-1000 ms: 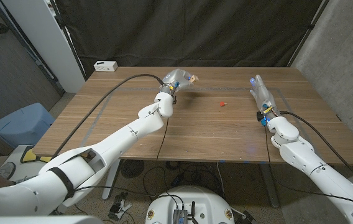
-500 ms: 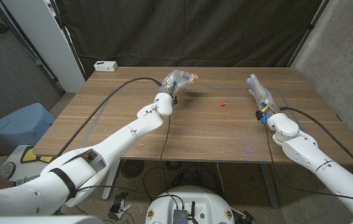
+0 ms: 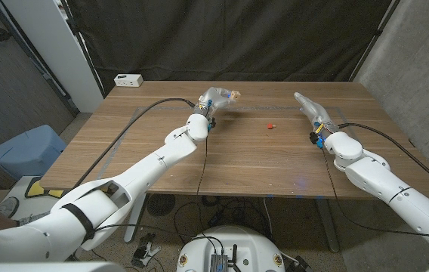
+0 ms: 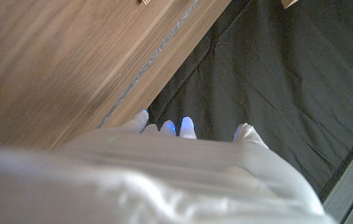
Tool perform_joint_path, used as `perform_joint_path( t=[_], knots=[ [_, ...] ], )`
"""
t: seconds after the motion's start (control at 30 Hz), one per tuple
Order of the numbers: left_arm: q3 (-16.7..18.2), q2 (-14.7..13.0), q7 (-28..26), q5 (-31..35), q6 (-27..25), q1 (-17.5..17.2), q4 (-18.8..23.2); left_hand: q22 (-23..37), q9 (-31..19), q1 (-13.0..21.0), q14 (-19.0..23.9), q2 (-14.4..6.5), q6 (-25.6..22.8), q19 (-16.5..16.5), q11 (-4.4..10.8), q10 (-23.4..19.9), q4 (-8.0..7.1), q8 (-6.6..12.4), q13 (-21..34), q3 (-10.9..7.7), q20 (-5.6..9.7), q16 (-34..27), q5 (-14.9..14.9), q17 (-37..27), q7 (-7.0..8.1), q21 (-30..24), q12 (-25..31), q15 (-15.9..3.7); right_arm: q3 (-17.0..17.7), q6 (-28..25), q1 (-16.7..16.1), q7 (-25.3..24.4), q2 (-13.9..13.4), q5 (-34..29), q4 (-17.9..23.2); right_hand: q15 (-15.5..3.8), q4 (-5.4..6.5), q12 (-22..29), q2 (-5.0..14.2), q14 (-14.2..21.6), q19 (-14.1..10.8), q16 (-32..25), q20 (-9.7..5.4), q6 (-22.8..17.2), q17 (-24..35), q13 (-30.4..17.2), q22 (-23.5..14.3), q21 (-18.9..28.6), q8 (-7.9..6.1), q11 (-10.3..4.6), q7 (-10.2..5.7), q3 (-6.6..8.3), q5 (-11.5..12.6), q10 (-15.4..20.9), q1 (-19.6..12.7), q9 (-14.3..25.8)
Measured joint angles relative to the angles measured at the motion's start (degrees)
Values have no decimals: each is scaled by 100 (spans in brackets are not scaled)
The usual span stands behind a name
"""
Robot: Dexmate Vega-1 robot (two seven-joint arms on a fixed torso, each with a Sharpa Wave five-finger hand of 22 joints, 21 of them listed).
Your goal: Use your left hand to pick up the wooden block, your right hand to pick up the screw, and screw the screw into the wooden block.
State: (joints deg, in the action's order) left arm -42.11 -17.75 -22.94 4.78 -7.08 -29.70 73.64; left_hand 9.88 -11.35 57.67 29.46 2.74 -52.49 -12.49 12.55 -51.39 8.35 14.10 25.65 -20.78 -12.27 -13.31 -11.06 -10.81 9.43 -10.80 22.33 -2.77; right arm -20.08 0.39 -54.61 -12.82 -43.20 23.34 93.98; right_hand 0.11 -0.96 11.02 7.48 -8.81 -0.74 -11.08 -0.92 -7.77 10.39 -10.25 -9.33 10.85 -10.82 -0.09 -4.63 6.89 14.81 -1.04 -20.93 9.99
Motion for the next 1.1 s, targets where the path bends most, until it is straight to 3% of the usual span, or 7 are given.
perform_joint_path(
  t=[0.23, 0.37, 0.4, 0.53, 0.77, 0.9, 1.1],
  knots=[
    [30, 65, 115, -223, 223, 75, -287, 0, 0, 37, 0, -37, 1, 21, -5, 8, 4, -22, 3, 4, 21, 0, 0, 0, -1, 0, -52, 0, -77, -247, 65, -1, -127, -248, 127, 0, -145, -23, -86, 0, 13, 0, 13, -69, 0, 0, 0, 0, -22, 0, 6, 52, 0, 0, -160, 0],
    [37, 109, 115, -223, 223, 132, -475, 0, 1, 36, 0, -37, 11, 21, -1, 22, 5, -27, 3, 4, 21, 0, 0, 1, -9, 0, -64, 0, -77, -369, 65, 11, -127, -384, 127, 21, -295, -22, -189, -21, 13, 0, 12, -94, 0, 0, 0, 0, -23, 41, 32, 89, 0, -40, -309, 30],
    [37, 116, 247, -421, 498, 141, -505, 0, 1, 36, 0, -37, 11, 21, -5, 26, 5, -27, 3, 5, 21, 0, 0, 1, -9, 0, -64, 0, -151, -412, 155, 25, -263, -442, 251, 21, -325, -22, -199, -21, 13, 0, 12, -116, 0, 0, -1, 0, -22, 41, 11, 87, 0, -40, -319, 30],
    [38, 166, 369, -541, 731, 229, -753, 0, 1, 36, 0, -37, 11, 21, -4, 27, 5, -28, 4, 5, 21, 0, 1, 1, -8, 0, -66, 0, -199, -504, 226, 78, -367, -562, 309, 21, -484, -22, -284, -21, 19, 0, 36, -237, 1, 0, -1, -28, -85, 43, -53, 125, -21, -84, -505, 30],
    [24, 227, 588, -705, 1012, 338, -1055, 0, 2, 35, -63, -36, 21, 83, -4, 28, -4, -46, 4, 30, 19, 0, 3, 1, 0, 21, -86, 0, -273, -678, 350, 263, -546, -761, 365, 41, -767, -22, -378, -42, 13, 0, 116, -480, 1, 0, -1, -28, -107, -24, -383, 264, -85, -167, -860, 30],
    [15, 250, 701, -783, 1108, 388, -1181, 0, 3, 35, -63, -36, 30, 105, -14, 38, 2, -62, 52, 35, -3, 0, 7, 1, -9, 21, -88, 0, -329, -797, 436, 424, -662, -871, 394, 41, -821, -22, -401, -42, 3, 0, 145, -567, 1, 0, -1, -28, -114, -105, -568, 318, -108, -248, -1046, 29],
    [11, 275, 886, -908, 1211, 452, -1327, 0, 5, 35, -63, -37, 31, 145, -23, 47, -12, -67, 81, 52, 20, 0, 5, 1, -9, 21, -99, 0, -434, -943, 594, 710, -862, -1054, 424, 72, -876, -45, -430, -73, 3, 0, 208, -624, 1, 0, -1, -28, -129, -200, -686, 373, -108, -297, -1165, 56]
  ],
)
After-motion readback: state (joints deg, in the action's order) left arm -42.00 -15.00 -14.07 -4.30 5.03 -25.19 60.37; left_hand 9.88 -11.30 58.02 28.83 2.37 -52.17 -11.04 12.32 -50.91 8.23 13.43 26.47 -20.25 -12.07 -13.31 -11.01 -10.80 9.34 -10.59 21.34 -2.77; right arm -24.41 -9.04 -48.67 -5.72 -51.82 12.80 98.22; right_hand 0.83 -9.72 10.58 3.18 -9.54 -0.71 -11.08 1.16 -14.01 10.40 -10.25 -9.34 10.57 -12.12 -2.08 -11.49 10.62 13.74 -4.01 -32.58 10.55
